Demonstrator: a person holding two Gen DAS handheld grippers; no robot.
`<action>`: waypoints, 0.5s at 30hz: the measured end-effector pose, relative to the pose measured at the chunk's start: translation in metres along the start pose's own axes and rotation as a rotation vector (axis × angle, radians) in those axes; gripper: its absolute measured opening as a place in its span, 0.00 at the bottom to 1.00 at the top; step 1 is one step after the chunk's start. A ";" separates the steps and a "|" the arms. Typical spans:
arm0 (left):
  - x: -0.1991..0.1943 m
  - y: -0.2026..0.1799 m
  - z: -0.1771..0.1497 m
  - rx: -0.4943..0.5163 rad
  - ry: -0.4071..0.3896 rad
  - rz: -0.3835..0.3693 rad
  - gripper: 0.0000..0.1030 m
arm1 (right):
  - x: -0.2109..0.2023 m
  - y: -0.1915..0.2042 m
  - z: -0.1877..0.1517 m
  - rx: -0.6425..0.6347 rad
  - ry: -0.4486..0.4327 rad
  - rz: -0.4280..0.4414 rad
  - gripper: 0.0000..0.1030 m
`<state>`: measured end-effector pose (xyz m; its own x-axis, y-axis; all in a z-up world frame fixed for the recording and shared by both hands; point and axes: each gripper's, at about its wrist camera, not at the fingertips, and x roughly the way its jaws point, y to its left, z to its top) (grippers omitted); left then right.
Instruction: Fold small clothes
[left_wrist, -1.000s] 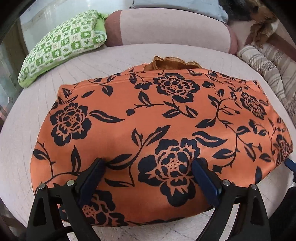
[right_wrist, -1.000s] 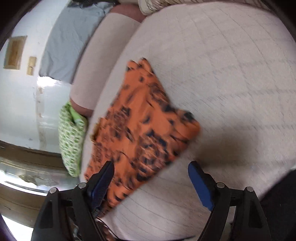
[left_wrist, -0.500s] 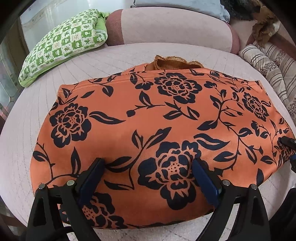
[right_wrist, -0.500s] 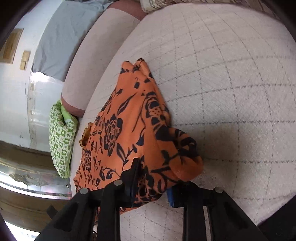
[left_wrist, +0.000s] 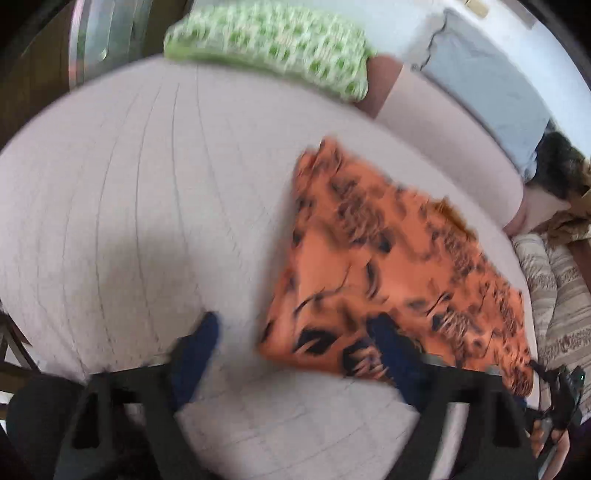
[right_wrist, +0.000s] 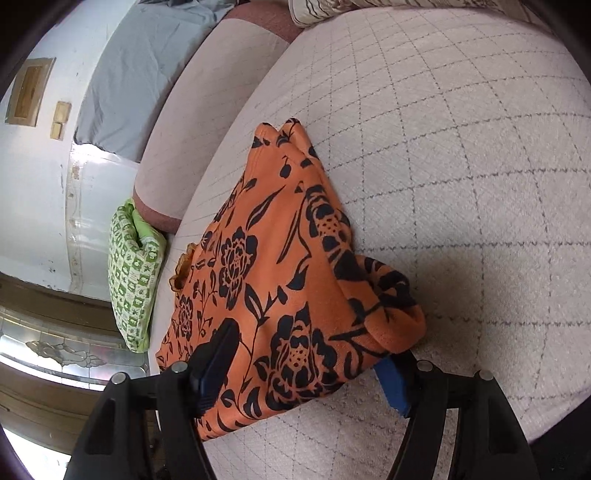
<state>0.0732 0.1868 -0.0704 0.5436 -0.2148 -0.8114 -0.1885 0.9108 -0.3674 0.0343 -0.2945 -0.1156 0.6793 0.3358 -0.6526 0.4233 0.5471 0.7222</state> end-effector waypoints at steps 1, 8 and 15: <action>0.000 -0.002 -0.002 0.032 -0.007 0.003 0.61 | 0.000 0.000 0.000 -0.004 0.000 0.002 0.71; -0.018 -0.032 0.007 0.257 -0.044 0.037 0.13 | -0.001 -0.003 0.002 -0.023 0.020 0.015 0.70; -0.011 -0.036 0.002 0.284 -0.036 0.140 0.63 | -0.004 -0.009 0.002 0.000 0.018 0.064 0.71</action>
<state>0.0758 0.1575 -0.0476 0.5581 -0.0721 -0.8267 -0.0308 0.9937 -0.1075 0.0291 -0.3019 -0.1192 0.6938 0.3840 -0.6093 0.3794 0.5242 0.7624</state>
